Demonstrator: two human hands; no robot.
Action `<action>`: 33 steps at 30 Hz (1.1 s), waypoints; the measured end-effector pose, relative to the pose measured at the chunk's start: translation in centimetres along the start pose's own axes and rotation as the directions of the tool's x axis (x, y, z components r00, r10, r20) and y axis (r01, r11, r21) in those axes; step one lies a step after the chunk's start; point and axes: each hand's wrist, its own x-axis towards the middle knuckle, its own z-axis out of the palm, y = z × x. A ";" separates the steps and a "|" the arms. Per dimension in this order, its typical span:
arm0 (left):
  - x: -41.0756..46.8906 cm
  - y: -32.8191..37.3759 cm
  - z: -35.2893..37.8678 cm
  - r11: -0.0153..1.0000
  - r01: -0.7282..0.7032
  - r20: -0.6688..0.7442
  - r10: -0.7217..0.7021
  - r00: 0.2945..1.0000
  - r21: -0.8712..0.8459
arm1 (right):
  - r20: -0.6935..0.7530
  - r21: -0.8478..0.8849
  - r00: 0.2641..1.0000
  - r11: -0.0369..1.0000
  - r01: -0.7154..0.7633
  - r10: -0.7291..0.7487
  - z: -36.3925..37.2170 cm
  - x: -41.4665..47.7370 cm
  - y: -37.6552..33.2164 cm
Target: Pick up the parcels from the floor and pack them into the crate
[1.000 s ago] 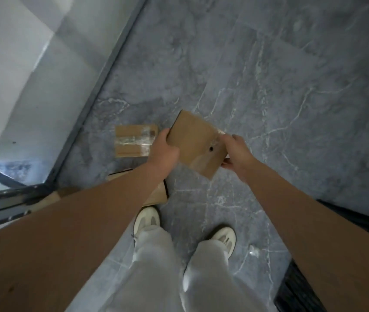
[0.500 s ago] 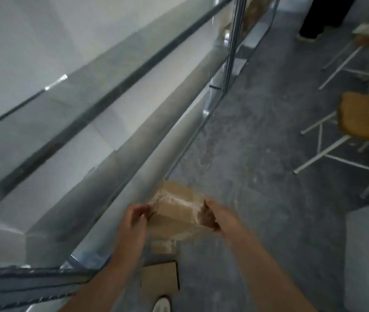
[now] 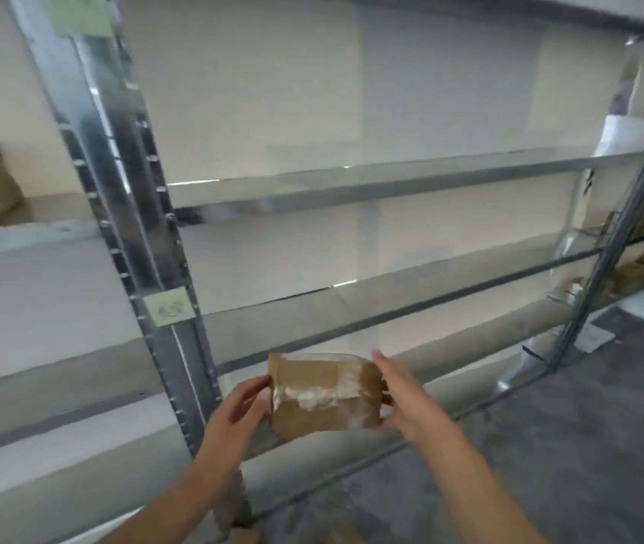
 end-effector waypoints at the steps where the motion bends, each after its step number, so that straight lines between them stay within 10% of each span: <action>1: -0.6 0.8 -1.8 1.000 -0.007 -0.046 0.005 0.999 -0.024 | 0.042 -0.039 0.999 0.999 0.024 -0.023 1.7 -0.5 -0.9; 16: -16.6 5.2 -27.2 0.958 -0.182 -0.462 0.061 0.885 -0.221 | 0.630 -0.217 0.769 0.926 0.309 -0.109 31.5 -12.8 -1.4; 24: -28.4 4.8 -44.8 0.964 -0.238 -0.571 0.131 0.810 -0.116 | 0.885 -0.208 0.430 0.978 0.017 0.181 46.8 -22.1 6.9; 33: -42.1 0.0 -60.4 0.959 -0.258 -0.861 0.031 0.508 -0.117 | 0.874 -0.296 0.360 0.945 -0.139 0.327 65.1 -33.7 19.9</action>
